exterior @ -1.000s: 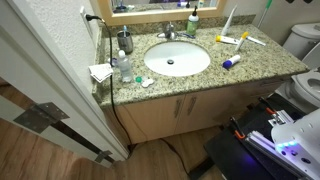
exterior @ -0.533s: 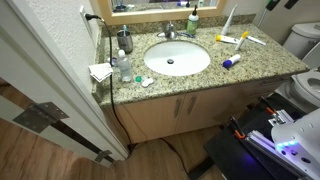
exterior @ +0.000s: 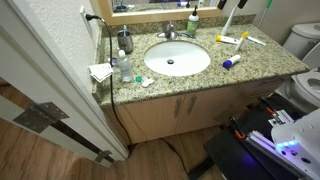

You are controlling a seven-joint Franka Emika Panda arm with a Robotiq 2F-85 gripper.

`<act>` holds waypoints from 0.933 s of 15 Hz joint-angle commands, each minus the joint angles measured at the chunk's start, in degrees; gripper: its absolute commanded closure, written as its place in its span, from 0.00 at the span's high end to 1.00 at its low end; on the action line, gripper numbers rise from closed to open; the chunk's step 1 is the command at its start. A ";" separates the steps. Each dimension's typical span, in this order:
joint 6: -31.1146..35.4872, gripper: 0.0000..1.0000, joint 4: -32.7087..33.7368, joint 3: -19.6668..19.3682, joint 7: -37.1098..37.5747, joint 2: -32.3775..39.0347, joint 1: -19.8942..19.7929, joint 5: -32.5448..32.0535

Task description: Open the faucet of the hand wash sink.

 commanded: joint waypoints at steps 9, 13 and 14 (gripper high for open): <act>10.49 1.00 8.58 0.70 10.17 16.85 -0.95 -8.07; 10.98 1.00 10.30 -0.39 15.23 18.47 0.51 -8.91; 10.96 1.00 12.58 -0.58 17.54 20.45 0.73 -9.51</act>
